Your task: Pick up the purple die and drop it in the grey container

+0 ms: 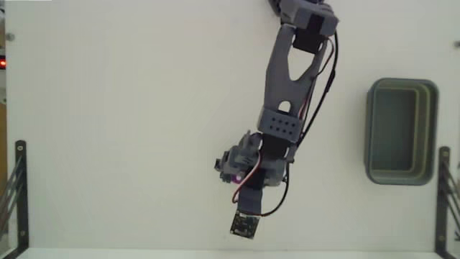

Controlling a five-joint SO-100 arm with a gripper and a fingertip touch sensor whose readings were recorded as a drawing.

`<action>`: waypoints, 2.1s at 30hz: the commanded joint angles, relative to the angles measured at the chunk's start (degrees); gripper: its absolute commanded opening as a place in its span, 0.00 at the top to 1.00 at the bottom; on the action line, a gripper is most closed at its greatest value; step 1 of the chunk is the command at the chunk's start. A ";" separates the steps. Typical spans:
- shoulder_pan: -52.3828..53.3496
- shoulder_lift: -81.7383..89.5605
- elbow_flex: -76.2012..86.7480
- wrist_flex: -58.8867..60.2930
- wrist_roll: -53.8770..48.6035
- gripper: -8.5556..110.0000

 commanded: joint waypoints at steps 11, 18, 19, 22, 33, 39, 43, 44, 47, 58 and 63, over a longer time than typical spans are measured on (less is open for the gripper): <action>1.35 1.85 -10.69 7.61 0.26 0.43; 1.35 0.85 -15.82 11.75 0.26 0.43; 1.35 0.65 -16.73 12.46 0.26 0.43; 1.35 0.06 -19.25 14.39 0.26 0.43; 1.35 -2.96 -29.99 22.10 0.26 0.43; 1.35 -6.43 -40.11 28.76 0.26 0.43; 1.35 -8.29 -45.50 32.29 0.26 0.43; 1.35 -8.05 -44.93 31.95 0.26 0.43; 1.35 -8.05 -44.77 31.80 0.26 0.43; 1.35 -8.12 -44.81 31.76 0.26 0.43; 1.17 -8.07 -44.68 31.68 0.26 0.43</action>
